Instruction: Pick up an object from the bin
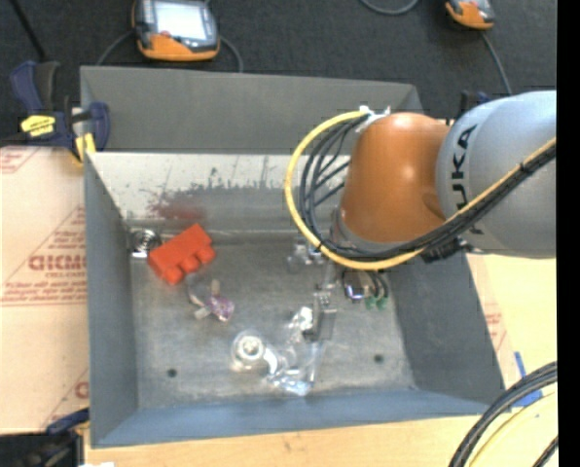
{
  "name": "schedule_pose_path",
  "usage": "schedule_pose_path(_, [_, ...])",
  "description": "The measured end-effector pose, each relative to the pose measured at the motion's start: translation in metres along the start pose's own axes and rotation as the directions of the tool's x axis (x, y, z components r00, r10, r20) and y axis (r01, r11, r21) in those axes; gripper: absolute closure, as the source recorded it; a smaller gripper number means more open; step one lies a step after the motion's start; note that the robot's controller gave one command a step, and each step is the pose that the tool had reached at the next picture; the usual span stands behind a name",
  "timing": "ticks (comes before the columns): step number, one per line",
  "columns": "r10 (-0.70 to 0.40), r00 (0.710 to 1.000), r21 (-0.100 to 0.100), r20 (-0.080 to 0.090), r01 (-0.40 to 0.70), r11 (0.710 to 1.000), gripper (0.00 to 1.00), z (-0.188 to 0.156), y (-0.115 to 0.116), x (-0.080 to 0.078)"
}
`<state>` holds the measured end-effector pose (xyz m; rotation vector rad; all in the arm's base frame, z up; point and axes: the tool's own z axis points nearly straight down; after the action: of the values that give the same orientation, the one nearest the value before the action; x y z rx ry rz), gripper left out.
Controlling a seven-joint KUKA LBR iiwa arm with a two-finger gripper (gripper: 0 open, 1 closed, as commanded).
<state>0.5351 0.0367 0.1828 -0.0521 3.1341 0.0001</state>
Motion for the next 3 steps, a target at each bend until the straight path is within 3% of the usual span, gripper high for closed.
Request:
schedule_pose_path(1, [-0.117, 0.993, -0.001, -0.015, 0.117, 0.993, 0.0, 0.102, -0.001, 0.003])
schedule_pose_path(2, [-0.414, 0.91, 0.007, 0.021, 0.413, 0.91, 0.0, 0.103, -0.005, 0.049])
schedule_pose_path(3, [-0.632, 0.775, 0.002, 0.002, 0.632, 0.775, 0.0, -0.03, -0.011, 0.02])
